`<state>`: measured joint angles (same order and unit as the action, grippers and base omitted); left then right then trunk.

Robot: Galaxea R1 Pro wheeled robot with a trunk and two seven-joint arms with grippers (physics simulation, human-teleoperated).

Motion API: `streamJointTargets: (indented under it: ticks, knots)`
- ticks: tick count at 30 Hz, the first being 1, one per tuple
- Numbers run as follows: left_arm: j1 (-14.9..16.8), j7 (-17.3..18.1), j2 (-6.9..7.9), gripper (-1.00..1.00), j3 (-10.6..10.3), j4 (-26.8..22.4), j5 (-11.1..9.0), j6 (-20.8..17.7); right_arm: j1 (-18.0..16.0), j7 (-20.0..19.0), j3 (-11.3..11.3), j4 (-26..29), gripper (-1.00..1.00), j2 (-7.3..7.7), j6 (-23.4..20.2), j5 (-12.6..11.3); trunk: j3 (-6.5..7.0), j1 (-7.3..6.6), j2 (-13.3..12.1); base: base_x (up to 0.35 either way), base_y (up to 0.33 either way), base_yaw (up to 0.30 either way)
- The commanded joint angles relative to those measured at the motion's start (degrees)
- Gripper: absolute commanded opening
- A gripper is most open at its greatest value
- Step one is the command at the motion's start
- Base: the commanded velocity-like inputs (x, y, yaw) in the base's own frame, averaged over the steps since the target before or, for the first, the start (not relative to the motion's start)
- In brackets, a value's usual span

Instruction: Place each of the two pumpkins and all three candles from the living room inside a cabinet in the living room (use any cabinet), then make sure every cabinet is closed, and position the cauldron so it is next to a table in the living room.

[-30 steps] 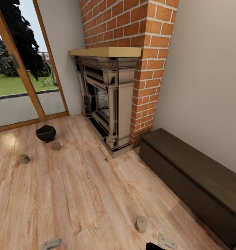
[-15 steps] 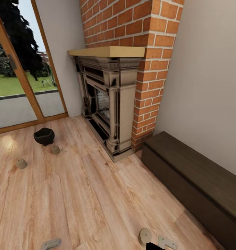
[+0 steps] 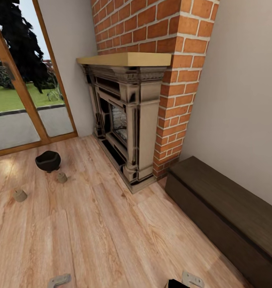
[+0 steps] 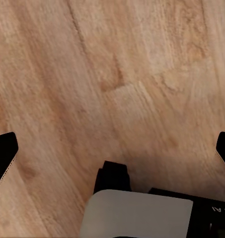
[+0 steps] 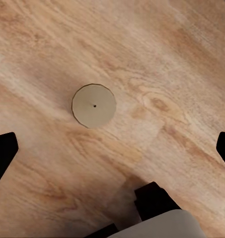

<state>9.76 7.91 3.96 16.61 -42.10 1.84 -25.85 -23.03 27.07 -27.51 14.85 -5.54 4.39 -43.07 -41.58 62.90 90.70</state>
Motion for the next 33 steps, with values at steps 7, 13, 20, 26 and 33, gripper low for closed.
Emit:
streamJointTargets:
  ticks: [7,13,20,26,33]
  knots:
    - [0.00,0.42,0.03,1.00,0.21,0.00,-0.11,-0.06,0.00,0.00,0.00,0.00,1.00,0.00,0.00,0.00,0.00,0.00,0.00,0.086,0.024,0.000]
    - [0.00,0.63,0.08,1.00,0.38,-0.05,-0.49,-0.08,0.00,0.00,0.00,0.00,1.00,0.06,-0.03,0.00,-0.18,0.22,0.40,0.007,0.002,0.000]
    - [0.00,0.62,0.06,1.00,0.41,-0.12,-0.58,-0.10,0.00,-0.03,0.04,-0.35,1.00,0.30,-0.05,0.00,-1.44,1.76,3.21,0.000,0.000,0.000]
    - [0.00,0.76,0.06,1.00,0.42,-2.97,-0.61,-1.86,0.09,-0.08,-0.03,-0.55,1.00,0.66,-0.10,-0.04,-2.51,3.08,5.61,0.000,0.000,0.000]
    - [0.00,1.37,-0.14,1.00,0.07,-27.28,-0.67,-24.76,0.16,-0.09,-0.09,-0.57,1.00,0.73,0.13,0.04,-3.77,4.61,8.42,0.000,0.000,0.000]
